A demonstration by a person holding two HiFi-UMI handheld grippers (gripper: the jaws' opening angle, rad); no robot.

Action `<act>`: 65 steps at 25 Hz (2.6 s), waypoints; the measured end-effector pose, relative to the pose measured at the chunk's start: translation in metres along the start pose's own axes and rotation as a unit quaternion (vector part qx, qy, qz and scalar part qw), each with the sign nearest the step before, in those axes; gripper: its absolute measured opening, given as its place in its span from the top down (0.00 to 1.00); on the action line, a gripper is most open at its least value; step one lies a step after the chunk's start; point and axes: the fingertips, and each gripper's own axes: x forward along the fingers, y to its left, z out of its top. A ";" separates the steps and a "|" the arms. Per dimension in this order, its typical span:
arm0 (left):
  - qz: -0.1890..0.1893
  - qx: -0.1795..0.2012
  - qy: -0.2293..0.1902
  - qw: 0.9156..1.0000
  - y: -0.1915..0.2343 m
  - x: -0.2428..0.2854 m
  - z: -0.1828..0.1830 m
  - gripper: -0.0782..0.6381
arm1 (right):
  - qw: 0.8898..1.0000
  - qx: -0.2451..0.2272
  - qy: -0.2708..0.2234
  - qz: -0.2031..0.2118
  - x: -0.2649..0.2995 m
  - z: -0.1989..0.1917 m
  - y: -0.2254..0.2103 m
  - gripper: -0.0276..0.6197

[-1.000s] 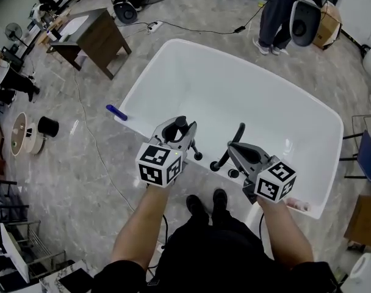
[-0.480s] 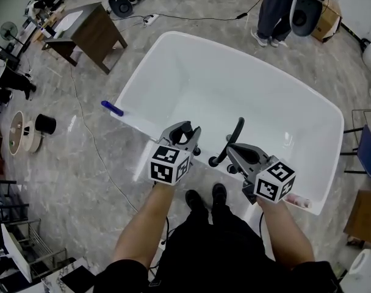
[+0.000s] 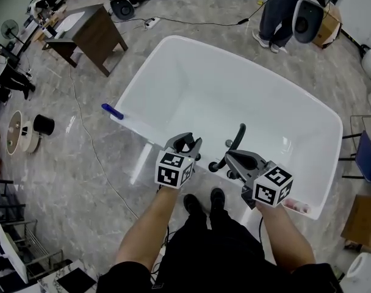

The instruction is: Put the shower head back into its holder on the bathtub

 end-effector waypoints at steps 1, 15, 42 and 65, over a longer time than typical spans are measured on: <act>0.001 -0.002 0.001 1.000 0.001 0.002 -0.002 0.70 | 1.000 -0.001 0.002 0.002 0.002 -0.001 0.000 0.93; 0.006 -0.027 0.036 0.999 0.016 0.031 -0.048 0.69 | 0.999 0.021 0.040 0.003 0.051 -0.016 -0.016 0.93; 0.008 -0.039 0.100 0.994 0.020 0.064 -0.104 0.69 | 0.998 0.027 0.054 -0.008 0.063 -0.032 -0.026 0.93; 0.014 -0.027 0.147 0.989 0.017 0.078 -0.137 0.69 | 0.998 0.037 0.053 -0.004 0.054 -0.037 -0.027 0.93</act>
